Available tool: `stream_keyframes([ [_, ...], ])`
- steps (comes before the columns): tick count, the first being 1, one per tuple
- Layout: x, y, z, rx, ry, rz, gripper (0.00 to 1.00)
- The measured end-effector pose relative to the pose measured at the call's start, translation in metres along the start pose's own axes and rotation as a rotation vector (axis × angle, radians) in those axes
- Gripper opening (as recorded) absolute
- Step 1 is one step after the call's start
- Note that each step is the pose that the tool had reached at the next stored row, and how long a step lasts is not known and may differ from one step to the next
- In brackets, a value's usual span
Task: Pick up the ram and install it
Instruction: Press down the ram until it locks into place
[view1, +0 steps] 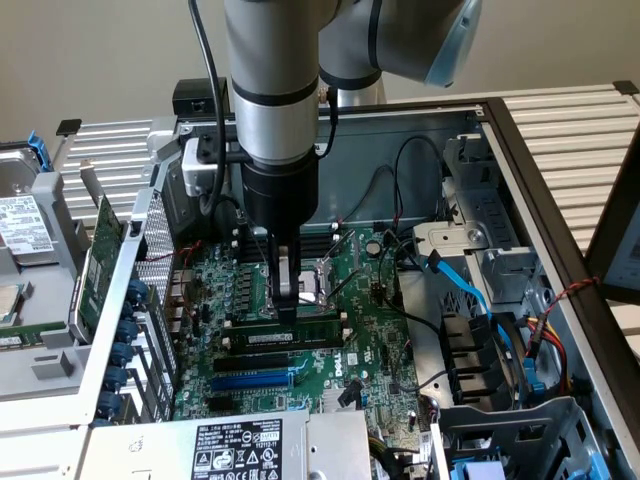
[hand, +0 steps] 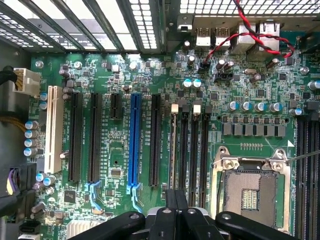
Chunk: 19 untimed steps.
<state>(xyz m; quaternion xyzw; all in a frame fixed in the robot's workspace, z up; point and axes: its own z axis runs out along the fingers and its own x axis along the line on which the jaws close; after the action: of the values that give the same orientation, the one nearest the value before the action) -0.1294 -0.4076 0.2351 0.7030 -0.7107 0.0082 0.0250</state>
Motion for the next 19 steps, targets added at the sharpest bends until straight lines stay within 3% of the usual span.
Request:
stream_keyframes([
  [14,0.0012,-0.0005,0.0002,0.0025,0.0015,-0.039,0.1],
  [19,0.0013,-0.0005,0.0014,0.0145,0.0016,-0.042,0.1],
])
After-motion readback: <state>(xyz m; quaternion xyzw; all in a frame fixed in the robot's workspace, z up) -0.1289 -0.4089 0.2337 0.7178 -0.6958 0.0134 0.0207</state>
